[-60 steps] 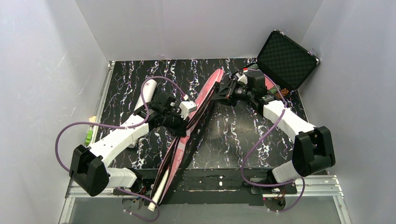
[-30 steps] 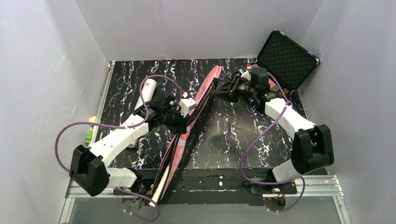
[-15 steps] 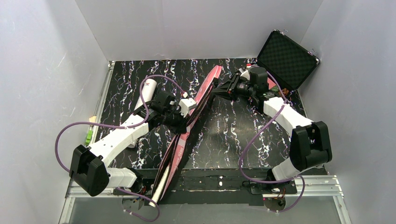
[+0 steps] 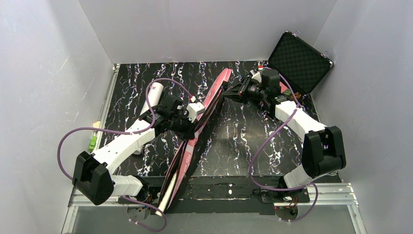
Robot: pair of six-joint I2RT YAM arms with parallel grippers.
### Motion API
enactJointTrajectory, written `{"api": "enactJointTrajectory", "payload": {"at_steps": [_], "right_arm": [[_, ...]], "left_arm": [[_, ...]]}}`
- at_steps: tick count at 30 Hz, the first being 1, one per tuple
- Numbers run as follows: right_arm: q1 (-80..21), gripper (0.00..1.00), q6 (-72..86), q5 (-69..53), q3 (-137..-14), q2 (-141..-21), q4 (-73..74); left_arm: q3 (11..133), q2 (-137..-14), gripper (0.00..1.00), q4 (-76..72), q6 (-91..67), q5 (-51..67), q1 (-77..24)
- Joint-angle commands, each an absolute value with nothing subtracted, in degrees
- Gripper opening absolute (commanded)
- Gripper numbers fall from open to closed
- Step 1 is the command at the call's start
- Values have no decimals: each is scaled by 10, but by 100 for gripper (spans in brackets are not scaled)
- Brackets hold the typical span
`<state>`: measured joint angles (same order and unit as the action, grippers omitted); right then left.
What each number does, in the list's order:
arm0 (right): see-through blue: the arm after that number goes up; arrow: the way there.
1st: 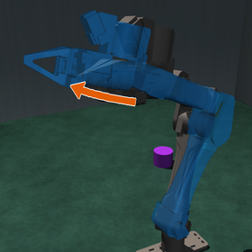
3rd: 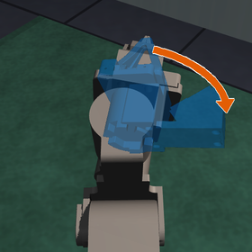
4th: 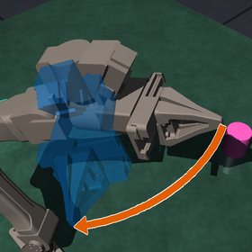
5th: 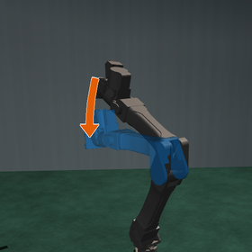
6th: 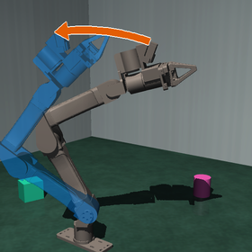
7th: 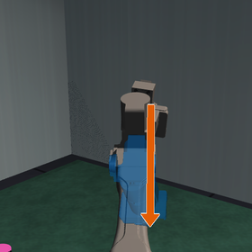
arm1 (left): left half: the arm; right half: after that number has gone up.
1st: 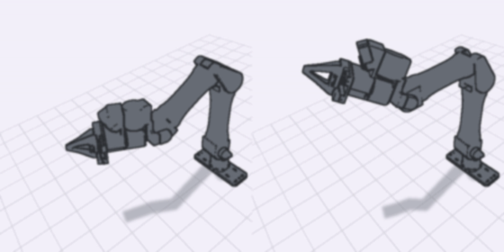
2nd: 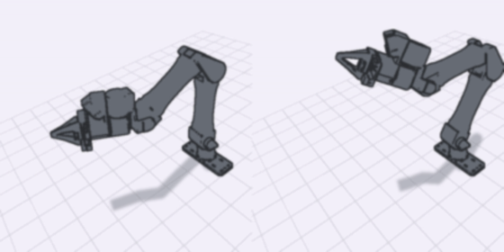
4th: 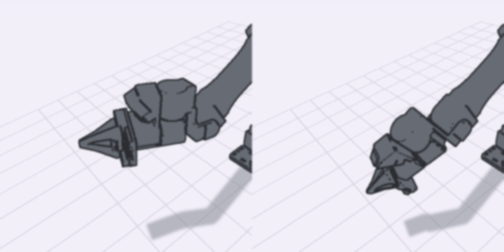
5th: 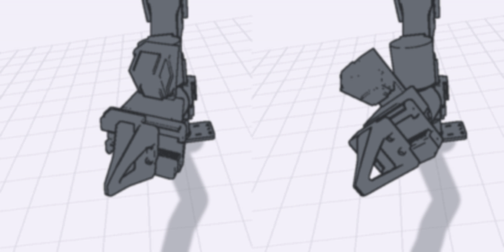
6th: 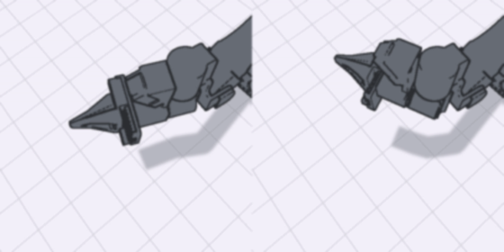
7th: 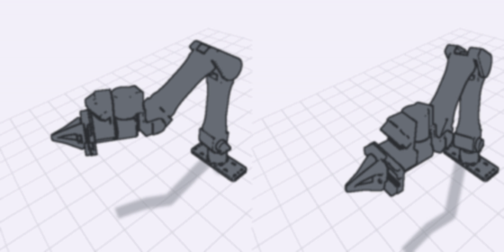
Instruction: Pack up the badminton gear
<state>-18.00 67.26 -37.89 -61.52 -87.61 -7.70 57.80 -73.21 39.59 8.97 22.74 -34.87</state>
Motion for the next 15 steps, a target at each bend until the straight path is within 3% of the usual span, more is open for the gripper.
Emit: {"api": "enactJointTrajectory", "payload": {"at_steps": [1,9,15], "right_arm": [[-176,17,673,-384,-646,-877,-106],[-176,1,675,-383,-639,-873,-109],[-176,1,682,-384,-635,-866,-109]], "left_arm": [[591,-708,0,361,97,237,-346],[592,-708,0,361,97,236,-346],[591,-708,0,360,96,236,-347]]}}
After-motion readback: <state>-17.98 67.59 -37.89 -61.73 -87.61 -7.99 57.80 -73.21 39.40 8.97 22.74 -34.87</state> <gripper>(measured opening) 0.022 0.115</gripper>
